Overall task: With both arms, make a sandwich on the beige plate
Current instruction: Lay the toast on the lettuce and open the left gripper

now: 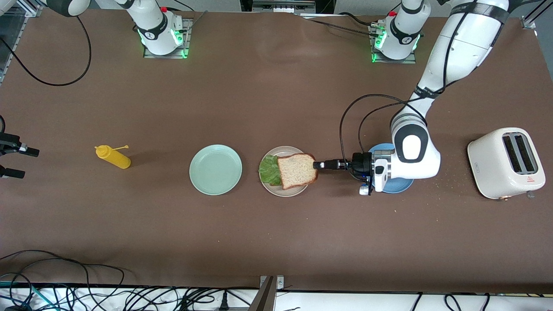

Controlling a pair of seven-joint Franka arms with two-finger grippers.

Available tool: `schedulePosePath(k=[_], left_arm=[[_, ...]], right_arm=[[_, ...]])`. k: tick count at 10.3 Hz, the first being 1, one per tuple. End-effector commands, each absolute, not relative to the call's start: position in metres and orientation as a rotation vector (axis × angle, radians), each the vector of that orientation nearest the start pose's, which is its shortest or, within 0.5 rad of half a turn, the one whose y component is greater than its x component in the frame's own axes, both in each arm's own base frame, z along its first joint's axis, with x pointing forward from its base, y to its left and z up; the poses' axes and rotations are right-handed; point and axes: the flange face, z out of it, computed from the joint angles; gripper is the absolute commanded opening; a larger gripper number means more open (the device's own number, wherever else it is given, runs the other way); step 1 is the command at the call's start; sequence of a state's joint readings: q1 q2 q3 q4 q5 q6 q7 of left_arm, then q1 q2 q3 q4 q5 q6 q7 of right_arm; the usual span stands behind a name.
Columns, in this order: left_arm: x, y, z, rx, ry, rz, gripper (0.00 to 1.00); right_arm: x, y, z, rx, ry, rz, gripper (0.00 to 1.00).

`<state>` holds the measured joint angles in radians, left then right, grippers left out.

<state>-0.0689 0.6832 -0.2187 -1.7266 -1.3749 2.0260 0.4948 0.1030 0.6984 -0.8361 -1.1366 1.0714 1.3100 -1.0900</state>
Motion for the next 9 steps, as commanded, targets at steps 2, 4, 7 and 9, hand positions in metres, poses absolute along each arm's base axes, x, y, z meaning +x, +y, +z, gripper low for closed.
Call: schedulePosePath(k=[2,4,7,9], left_arm=[[0.608,-0.252,0.208,1.875,0.236,-0.136,0.0],[0.604,-0.252,0.202,1.876,0.243,-0.143,0.0],[0.603,-0.256,0.2,1.887,0.239,-0.135,0.0],[0.601,-0.258,0.195,1.903,0.248,-0.132,0.0]], right_arm=[[0.666,-0.207,0.48,-2.43,-0.649,-0.303,1.0],[0.667,-0.206,0.479,-2.427,-0.653,-0.301,1.0],[0.667,-0.206,0.479,-2.429,-0.652,-0.302,1.0],[0.667,-0.206,0.479,-2.428,-0.652,-0.3,1.0]])
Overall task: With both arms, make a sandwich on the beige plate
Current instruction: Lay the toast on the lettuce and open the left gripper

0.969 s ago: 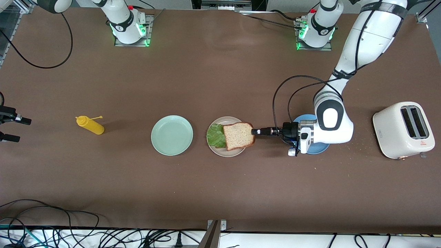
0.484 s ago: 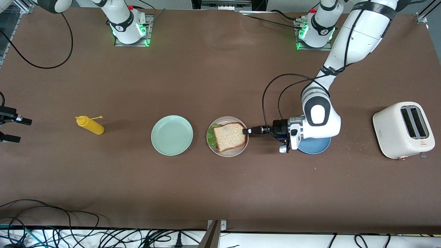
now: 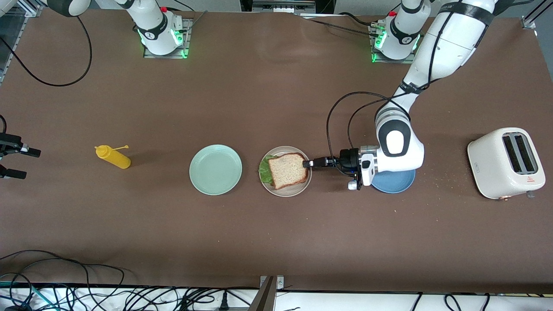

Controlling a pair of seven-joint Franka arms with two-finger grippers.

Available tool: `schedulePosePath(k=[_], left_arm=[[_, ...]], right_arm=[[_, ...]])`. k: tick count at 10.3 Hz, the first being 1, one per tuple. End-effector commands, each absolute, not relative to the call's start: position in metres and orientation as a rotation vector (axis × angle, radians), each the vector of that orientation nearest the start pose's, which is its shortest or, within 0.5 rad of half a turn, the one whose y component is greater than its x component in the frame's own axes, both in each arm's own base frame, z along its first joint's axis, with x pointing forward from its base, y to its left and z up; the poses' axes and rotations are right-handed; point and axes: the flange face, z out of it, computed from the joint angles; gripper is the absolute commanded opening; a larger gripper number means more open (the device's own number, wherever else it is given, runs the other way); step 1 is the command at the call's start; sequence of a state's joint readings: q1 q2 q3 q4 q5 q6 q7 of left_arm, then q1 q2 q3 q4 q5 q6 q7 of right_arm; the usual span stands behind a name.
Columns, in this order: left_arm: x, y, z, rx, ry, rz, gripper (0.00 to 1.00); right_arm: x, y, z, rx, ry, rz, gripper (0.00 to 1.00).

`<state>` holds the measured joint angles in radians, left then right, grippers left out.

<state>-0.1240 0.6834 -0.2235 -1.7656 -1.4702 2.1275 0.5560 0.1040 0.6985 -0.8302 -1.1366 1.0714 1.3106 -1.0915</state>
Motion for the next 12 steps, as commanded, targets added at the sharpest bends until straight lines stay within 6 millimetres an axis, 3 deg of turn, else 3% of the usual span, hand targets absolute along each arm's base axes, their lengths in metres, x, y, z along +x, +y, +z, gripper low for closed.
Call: schedulePosePath(k=[1,7,8,9,12], left_arm=[[0.599,-0.263,0.193,1.914,0.247,-0.13,0.0],[0.595,-0.27,0.185,1.953,0.245,-0.123,0.0],[0.596,-0.268,0.185,1.963,0.226,-0.109,0.67],[0.596,-0.267,0.183,2.029,0.188,-0.081,1.0],[0.596,-0.265,0.182,2.106,0.138,-0.059,1.0]], right_arm=[[0.667,-0.206,0.479,-2.429,-0.652,-0.302,1.0],[0.667,-0.206,0.479,-2.428,-0.652,-0.3,1.0],[0.667,-0.206,0.479,-2.429,-0.652,-0.302,1.0],[0.667,-0.206,0.479,-2.429,-0.65,-0.301,1.0],[0.667,-0.206,0.479,-2.427,-0.648,-0.301,1.0]])
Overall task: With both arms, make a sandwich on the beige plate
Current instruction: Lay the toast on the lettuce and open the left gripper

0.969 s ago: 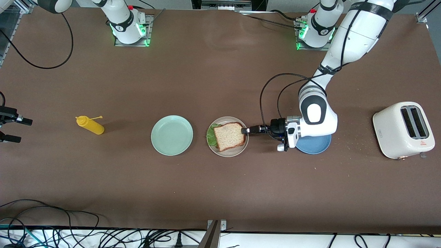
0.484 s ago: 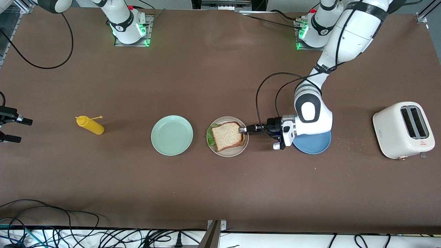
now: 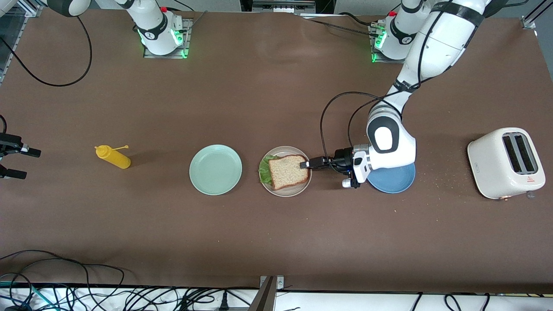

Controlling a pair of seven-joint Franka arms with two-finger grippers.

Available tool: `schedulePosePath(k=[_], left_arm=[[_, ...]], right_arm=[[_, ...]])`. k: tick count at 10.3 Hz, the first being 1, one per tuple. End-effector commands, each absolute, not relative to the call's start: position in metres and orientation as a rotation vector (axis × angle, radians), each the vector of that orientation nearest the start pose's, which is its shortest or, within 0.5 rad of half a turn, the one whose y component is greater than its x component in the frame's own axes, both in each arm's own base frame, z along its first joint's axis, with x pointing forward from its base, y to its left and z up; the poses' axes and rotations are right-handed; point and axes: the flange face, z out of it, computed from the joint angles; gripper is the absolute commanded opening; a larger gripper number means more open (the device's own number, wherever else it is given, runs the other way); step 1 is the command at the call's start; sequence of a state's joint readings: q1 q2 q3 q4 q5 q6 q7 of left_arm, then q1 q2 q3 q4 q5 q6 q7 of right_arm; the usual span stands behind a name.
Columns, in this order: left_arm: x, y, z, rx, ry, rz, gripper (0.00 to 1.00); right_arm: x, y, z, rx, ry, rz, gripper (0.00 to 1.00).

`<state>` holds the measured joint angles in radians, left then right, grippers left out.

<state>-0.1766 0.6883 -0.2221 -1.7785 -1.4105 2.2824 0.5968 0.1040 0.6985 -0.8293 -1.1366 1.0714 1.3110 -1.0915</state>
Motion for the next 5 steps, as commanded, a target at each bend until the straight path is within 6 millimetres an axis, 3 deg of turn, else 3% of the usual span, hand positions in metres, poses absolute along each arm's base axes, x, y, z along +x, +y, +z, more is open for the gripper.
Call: schedulePosePath(k=[1,5], left_arm=[[0.595,-0.264,0.182,2.136,0.118,-0.067,1.0],[0.597,-0.259,0.185,2.147,0.12,-0.066,1.0]], right_arm=[[0.667,-0.206,0.479,-2.429,-0.648,-0.3,1.0],[0.669,-0.196,0.485,-2.449,-0.576,-0.271,1.0]])
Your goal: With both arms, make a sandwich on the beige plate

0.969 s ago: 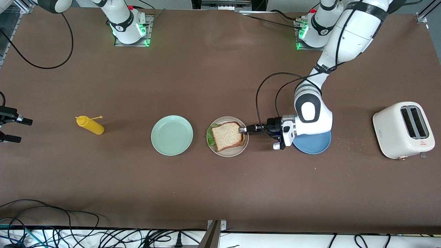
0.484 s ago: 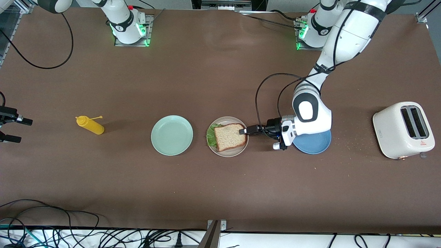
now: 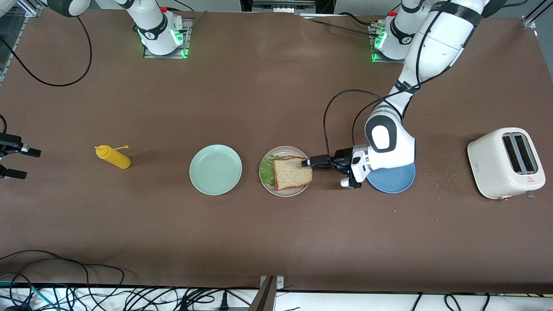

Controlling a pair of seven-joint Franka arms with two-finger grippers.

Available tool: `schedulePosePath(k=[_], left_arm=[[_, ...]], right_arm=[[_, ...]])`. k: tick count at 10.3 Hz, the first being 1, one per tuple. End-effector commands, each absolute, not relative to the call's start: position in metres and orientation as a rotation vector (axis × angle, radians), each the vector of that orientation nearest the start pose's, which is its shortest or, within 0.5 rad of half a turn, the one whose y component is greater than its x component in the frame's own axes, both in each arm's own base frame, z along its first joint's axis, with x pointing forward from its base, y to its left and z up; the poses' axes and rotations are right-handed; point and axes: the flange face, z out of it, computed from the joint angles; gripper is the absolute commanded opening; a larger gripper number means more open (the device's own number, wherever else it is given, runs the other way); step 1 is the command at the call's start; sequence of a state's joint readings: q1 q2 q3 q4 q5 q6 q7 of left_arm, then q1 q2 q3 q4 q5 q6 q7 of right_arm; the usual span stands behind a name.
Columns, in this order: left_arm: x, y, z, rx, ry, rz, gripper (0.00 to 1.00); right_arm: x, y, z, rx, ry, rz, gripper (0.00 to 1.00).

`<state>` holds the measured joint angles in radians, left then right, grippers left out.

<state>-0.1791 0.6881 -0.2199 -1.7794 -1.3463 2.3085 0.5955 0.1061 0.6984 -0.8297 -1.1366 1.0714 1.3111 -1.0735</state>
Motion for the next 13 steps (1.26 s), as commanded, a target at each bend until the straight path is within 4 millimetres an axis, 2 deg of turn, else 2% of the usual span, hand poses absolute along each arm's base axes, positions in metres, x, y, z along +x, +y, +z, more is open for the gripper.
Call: schedulePosePath(k=[1,2,3,5,7,10,11,13], left_arm=[[0.599,-0.257,0.193,2.172,0.105,-0.073,1.0],[0.601,-0.254,0.199,2.217,0.12,-0.111,1.0],[0.605,-0.253,0.211,2.273,0.122,-0.144,1.0],[0.612,-0.242,0.232,2.415,0.057,-0.153,1.0],[0.617,-0.224,0.245,2.489,0.032,-0.17,1.0],[0.622,-0.187,0.264,2.63,0.087,-0.244,1.0],[0.624,-0.174,0.276,2.701,0.115,-0.245,1.0],[0.626,-0.141,0.296,2.824,0.05,-0.293,1.0]], right_arm=[[0.671,-0.188,0.498,-2.476,-0.549,-0.256,1.0],[0.671,-0.189,0.51,-2.518,-0.54,-0.241,1.0],[0.672,-0.179,0.516,-2.551,-0.517,-0.206,1.0],[0.668,-0.147,0.547,-2.707,-0.43,-0.092,1.0],[0.658,-0.126,0.567,-2.88,-0.354,0.035,1.0],[0.652,-0.107,0.579,-3.008,-0.295,0.125,1.0],[0.647,-0.099,0.591,-3.052,-0.239,0.134,1.0],[0.635,-0.082,0.607,-3.075,-0.179,0.178,1.0]])
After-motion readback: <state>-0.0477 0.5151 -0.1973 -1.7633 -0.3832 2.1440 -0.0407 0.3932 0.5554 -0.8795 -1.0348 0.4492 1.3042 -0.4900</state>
